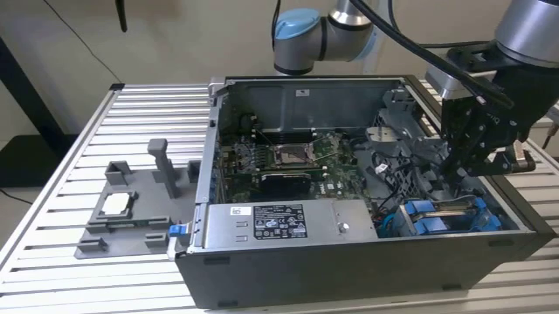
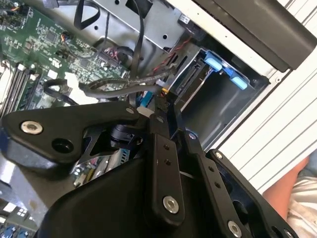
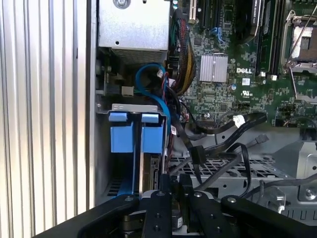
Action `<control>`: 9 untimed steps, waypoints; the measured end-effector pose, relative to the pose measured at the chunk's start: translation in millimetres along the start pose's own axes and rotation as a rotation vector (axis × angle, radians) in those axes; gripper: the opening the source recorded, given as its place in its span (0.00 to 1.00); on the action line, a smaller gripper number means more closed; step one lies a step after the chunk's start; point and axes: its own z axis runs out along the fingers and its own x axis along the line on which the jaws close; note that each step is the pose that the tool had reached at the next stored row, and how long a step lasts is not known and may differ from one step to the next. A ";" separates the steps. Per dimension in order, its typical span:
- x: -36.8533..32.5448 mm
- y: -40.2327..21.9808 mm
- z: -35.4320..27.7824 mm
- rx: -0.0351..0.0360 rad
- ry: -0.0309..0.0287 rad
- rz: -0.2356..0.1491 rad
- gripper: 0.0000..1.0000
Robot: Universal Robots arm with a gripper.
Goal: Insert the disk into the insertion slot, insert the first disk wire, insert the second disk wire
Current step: 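Insert the first disk wire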
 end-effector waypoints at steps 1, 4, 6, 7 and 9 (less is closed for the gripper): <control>0.6 -0.7 0.6 -0.0001 0.0000 0.000 0.19; 4.3 -3.1 3.1 -0.0001 0.0000 0.000 0.19; 7.6 -4.7 4.7 0.0000 0.0001 0.000 0.19; 9.5 -5.3 5.6 0.0000 0.0001 0.000 0.19; 13.5 -5.9 7.2 0.0000 0.0000 0.001 0.19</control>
